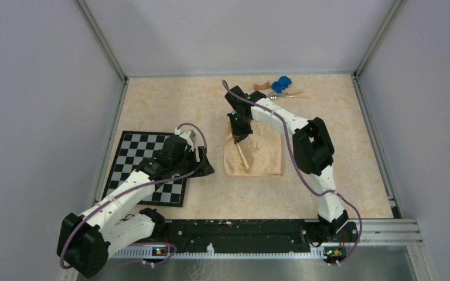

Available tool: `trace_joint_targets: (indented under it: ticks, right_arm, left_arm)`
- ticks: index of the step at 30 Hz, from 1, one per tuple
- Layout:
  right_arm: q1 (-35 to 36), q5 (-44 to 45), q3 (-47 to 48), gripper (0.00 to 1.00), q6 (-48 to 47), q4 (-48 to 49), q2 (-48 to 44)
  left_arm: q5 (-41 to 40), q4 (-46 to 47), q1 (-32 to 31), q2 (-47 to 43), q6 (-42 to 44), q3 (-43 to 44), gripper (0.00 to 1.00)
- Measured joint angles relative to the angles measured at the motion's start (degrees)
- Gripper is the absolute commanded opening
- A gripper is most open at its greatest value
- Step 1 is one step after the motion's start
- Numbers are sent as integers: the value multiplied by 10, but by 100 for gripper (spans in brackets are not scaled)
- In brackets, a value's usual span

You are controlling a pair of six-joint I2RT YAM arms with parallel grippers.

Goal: Fold the napkin into a case and place the utensils inside
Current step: Fold the rectangle-folded napkin at the center of the board.

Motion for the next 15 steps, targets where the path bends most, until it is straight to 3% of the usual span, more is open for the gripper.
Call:
trace_joint_targets:
  ticks: [15]
  right_arm:
    - [5,-4,16,0,2,-5,24]
  left_arm:
    - [0,0,2,-2,0,-1,77]
